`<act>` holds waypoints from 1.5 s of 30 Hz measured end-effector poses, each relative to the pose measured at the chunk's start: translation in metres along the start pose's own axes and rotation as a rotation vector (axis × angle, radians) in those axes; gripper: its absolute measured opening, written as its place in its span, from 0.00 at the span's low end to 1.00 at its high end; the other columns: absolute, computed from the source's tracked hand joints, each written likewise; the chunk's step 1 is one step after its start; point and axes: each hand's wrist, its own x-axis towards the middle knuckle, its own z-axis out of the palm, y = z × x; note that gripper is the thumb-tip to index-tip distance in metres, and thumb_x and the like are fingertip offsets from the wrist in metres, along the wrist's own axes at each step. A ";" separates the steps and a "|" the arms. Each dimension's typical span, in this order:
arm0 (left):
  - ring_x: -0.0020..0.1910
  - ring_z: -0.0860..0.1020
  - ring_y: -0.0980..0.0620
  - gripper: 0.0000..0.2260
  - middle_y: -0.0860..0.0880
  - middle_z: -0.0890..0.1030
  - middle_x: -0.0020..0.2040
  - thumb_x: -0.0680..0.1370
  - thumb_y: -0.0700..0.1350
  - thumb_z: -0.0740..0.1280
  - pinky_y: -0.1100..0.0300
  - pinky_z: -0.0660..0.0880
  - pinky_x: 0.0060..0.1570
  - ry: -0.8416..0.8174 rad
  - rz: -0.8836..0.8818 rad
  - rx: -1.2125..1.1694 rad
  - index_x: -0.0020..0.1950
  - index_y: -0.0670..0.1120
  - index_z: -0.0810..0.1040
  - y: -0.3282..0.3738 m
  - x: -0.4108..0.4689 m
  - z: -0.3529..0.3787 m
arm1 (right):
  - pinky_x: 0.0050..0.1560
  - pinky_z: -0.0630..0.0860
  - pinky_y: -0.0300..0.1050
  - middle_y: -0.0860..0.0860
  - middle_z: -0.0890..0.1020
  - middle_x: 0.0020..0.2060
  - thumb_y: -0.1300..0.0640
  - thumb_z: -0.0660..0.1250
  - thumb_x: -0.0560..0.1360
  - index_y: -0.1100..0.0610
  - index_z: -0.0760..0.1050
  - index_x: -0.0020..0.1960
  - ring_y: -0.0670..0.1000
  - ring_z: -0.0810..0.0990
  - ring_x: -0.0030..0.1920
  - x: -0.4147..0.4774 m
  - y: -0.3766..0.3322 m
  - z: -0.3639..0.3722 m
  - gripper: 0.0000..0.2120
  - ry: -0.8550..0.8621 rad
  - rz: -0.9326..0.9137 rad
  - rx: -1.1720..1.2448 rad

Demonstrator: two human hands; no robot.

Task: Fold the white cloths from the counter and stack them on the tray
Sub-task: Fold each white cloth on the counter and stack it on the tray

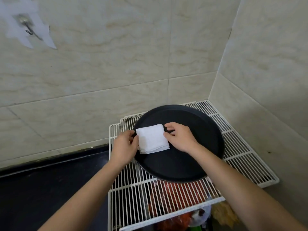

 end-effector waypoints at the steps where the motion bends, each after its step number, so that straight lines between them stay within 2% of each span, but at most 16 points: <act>1: 0.65 0.75 0.45 0.17 0.44 0.77 0.65 0.82 0.48 0.62 0.57 0.69 0.64 -0.005 0.134 0.096 0.68 0.41 0.74 0.000 -0.001 -0.001 | 0.64 0.74 0.48 0.50 0.75 0.68 0.49 0.64 0.81 0.51 0.69 0.73 0.50 0.77 0.63 -0.003 -0.001 -0.001 0.22 0.010 -0.098 -0.135; 3: 0.79 0.56 0.46 0.25 0.45 0.59 0.79 0.84 0.54 0.53 0.51 0.55 0.76 -0.185 0.280 0.285 0.78 0.43 0.61 -0.003 0.001 0.002 | 0.73 0.65 0.52 0.50 0.62 0.78 0.45 0.55 0.84 0.50 0.59 0.79 0.53 0.63 0.75 -0.006 -0.002 0.002 0.26 -0.067 -0.257 -0.342; 5: 0.79 0.39 0.51 0.29 0.50 0.41 0.81 0.84 0.58 0.45 0.46 0.43 0.78 -0.426 0.248 0.478 0.81 0.46 0.46 -0.009 0.003 0.009 | 0.77 0.54 0.55 0.49 0.48 0.81 0.43 0.49 0.84 0.50 0.49 0.82 0.53 0.49 0.80 -0.006 0.002 0.009 0.28 -0.205 -0.320 -0.500; 7: 0.78 0.34 0.53 0.30 0.50 0.37 0.80 0.83 0.59 0.42 0.44 0.39 0.77 -0.550 0.188 0.565 0.81 0.46 0.40 -0.012 0.007 0.012 | 0.79 0.47 0.55 0.48 0.42 0.81 0.41 0.45 0.85 0.51 0.44 0.82 0.53 0.43 0.81 -0.003 0.007 0.018 0.29 -0.303 -0.288 -0.602; 10: 0.78 0.34 0.53 0.30 0.49 0.36 0.80 0.83 0.60 0.43 0.45 0.39 0.76 -0.593 0.180 0.584 0.80 0.46 0.39 -0.011 0.013 0.009 | 0.79 0.43 0.55 0.48 0.42 0.81 0.41 0.43 0.84 0.52 0.42 0.82 0.53 0.41 0.81 0.001 0.008 0.021 0.30 -0.326 -0.246 -0.614; 12: 0.78 0.35 0.53 0.30 0.50 0.37 0.80 0.84 0.59 0.44 0.46 0.40 0.77 -0.514 0.201 0.537 0.81 0.46 0.40 -0.014 0.012 -0.001 | 0.80 0.43 0.55 0.48 0.42 0.81 0.40 0.43 0.84 0.51 0.43 0.82 0.52 0.40 0.81 -0.002 0.004 0.016 0.30 -0.275 -0.261 -0.575; 14: 0.78 0.36 0.54 0.29 0.50 0.39 0.80 0.83 0.59 0.45 0.47 0.42 0.78 -0.325 0.222 0.400 0.81 0.47 0.43 -0.021 0.007 -0.021 | 0.80 0.44 0.54 0.48 0.42 0.81 0.39 0.44 0.84 0.50 0.43 0.82 0.50 0.40 0.81 -0.007 -0.005 0.011 0.31 -0.175 -0.285 -0.489; 16: 0.78 0.36 0.53 0.30 0.51 0.40 0.80 0.83 0.61 0.43 0.49 0.43 0.78 -0.135 0.216 0.361 0.81 0.47 0.44 -0.035 -0.001 -0.047 | 0.80 0.44 0.53 0.48 0.42 0.81 0.38 0.45 0.83 0.49 0.43 0.82 0.50 0.40 0.81 -0.008 -0.018 0.009 0.32 -0.063 -0.324 -0.445; 19: 0.79 0.39 0.49 0.33 0.46 0.44 0.81 0.81 0.61 0.40 0.45 0.47 0.77 0.092 0.132 0.481 0.81 0.45 0.48 -0.066 -0.024 -0.091 | 0.80 0.45 0.53 0.51 0.41 0.81 0.36 0.45 0.82 0.50 0.42 0.82 0.51 0.40 0.81 -0.005 -0.049 0.024 0.34 0.046 -0.415 -0.468; 24: 0.79 0.49 0.38 0.32 0.38 0.51 0.80 0.81 0.60 0.48 0.36 0.54 0.73 0.339 -0.121 0.633 0.80 0.43 0.56 -0.132 -0.098 -0.178 | 0.79 0.43 0.53 0.56 0.41 0.81 0.33 0.47 0.80 0.52 0.42 0.82 0.55 0.41 0.81 -0.008 -0.140 0.113 0.38 0.040 -0.659 -0.422; 28: 0.79 0.47 0.38 0.34 0.38 0.49 0.80 0.80 0.63 0.48 0.35 0.52 0.73 0.403 -0.310 0.737 0.80 0.44 0.56 -0.189 -0.187 -0.251 | 0.79 0.43 0.54 0.56 0.39 0.81 0.33 0.52 0.79 0.51 0.41 0.82 0.56 0.40 0.81 -0.049 -0.223 0.211 0.39 -0.076 -0.805 -0.379; 35: 0.80 0.44 0.40 0.35 0.41 0.46 0.81 0.79 0.67 0.44 0.35 0.50 0.74 0.568 -0.632 0.788 0.81 0.48 0.54 -0.279 -0.378 -0.394 | 0.79 0.42 0.56 0.55 0.36 0.80 0.31 0.51 0.79 0.49 0.39 0.82 0.55 0.36 0.80 -0.172 -0.365 0.383 0.40 -0.222 -1.053 -0.318; 40: 0.79 0.34 0.45 0.37 0.44 0.36 0.80 0.78 0.69 0.42 0.38 0.44 0.76 0.591 -0.807 0.831 0.81 0.51 0.45 -0.350 -0.522 -0.479 | 0.79 0.42 0.58 0.56 0.33 0.79 0.32 0.51 0.80 0.50 0.37 0.81 0.56 0.35 0.80 -0.288 -0.451 0.513 0.40 -0.361 -1.171 -0.321; 45: 0.77 0.31 0.46 0.38 0.46 0.31 0.79 0.77 0.70 0.41 0.39 0.41 0.76 0.602 -0.950 0.816 0.81 0.52 0.42 -0.398 -0.607 -0.517 | 0.79 0.39 0.56 0.56 0.32 0.79 0.32 0.51 0.80 0.49 0.36 0.81 0.56 0.34 0.79 -0.361 -0.502 0.595 0.41 -0.462 -1.255 -0.358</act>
